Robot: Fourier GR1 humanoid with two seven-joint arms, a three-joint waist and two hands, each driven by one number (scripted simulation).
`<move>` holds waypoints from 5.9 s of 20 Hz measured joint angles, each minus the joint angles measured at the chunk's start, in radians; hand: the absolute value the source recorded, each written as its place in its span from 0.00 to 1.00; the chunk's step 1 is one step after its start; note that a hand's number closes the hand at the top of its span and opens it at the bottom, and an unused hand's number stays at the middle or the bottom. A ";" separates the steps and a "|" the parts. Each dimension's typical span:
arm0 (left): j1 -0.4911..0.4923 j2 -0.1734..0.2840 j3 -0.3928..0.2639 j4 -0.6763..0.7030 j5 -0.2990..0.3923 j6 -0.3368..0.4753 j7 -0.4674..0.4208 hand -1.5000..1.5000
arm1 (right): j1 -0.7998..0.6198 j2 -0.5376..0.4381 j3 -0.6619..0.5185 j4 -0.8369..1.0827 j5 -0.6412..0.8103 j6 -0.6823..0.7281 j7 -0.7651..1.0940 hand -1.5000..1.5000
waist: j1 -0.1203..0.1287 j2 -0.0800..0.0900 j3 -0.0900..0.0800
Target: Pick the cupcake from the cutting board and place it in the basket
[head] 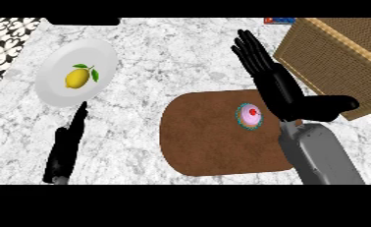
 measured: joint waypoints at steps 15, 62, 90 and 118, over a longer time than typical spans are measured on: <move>-0.164 0.068 0.025 -0.199 0.032 -0.233 -0.131 0.50 | 0.071 -0.068 0.159 -0.073 0.244 0.163 -0.143 0.00 | -0.026 0.015 -0.006; -0.198 -0.042 0.170 -0.161 -0.062 -0.408 -0.112 0.50 | 0.030 -0.353 -0.141 -0.371 0.562 0.627 0.437 0.00 | -0.014 0.020 -0.006; -0.198 -0.167 0.291 -0.196 -0.185 -0.522 -0.048 0.50 | 0.066 -0.131 -0.104 -0.209 0.970 0.570 0.169 0.00 | -0.017 0.018 -0.007; -0.163 -0.238 0.363 -0.223 -0.258 -0.603 -0.060 0.50 | 0.055 0.002 -0.054 0.046 1.261 0.502 0.067 0.00 | -0.017 0.019 -0.006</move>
